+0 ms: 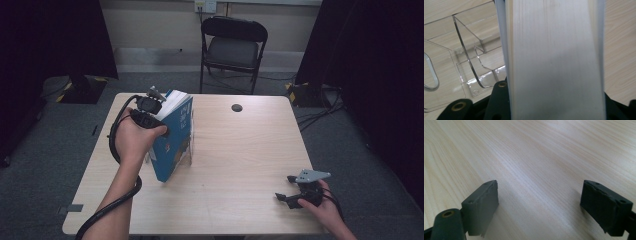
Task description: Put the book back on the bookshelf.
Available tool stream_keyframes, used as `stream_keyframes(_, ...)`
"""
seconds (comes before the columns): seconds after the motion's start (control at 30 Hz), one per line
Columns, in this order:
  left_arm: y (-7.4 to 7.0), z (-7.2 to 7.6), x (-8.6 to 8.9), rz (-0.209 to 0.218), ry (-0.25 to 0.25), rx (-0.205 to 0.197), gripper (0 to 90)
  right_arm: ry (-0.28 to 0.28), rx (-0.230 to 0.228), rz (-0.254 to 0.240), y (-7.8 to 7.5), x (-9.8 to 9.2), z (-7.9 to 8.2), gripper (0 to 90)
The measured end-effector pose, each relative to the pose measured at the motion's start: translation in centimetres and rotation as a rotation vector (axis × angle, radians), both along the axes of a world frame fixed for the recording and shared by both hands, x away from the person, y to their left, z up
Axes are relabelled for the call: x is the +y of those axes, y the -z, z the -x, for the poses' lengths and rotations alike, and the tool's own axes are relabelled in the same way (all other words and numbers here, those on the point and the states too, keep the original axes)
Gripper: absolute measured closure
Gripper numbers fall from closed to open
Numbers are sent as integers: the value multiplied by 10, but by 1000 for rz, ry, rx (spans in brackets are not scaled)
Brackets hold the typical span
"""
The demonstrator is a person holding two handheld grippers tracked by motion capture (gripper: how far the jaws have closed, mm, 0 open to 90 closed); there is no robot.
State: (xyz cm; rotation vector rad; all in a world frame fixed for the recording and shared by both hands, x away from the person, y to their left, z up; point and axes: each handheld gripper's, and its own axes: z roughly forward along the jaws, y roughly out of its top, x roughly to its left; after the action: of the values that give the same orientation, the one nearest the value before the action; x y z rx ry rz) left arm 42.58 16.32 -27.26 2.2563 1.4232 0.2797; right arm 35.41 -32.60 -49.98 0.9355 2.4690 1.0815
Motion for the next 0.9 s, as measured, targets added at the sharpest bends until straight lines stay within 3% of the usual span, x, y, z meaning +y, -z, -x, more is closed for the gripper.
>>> stream_keyframes(0.27,5,-4,-1,15,-30,-4,620,-1,-1,0,0,0,0,140)
stream_keyframes(0.53,6,-7,-7,2,-35,-15,620,0,0,0,0,0,0,140)
stream_keyframes(0.67,9,-11,-4,31,-66,-23,620,0,0,0,0,0,0,141)
stream_keyframes(0.9,9,-14,-8,23,-77,-23,620,-2,2,-1,0,0,0,140)
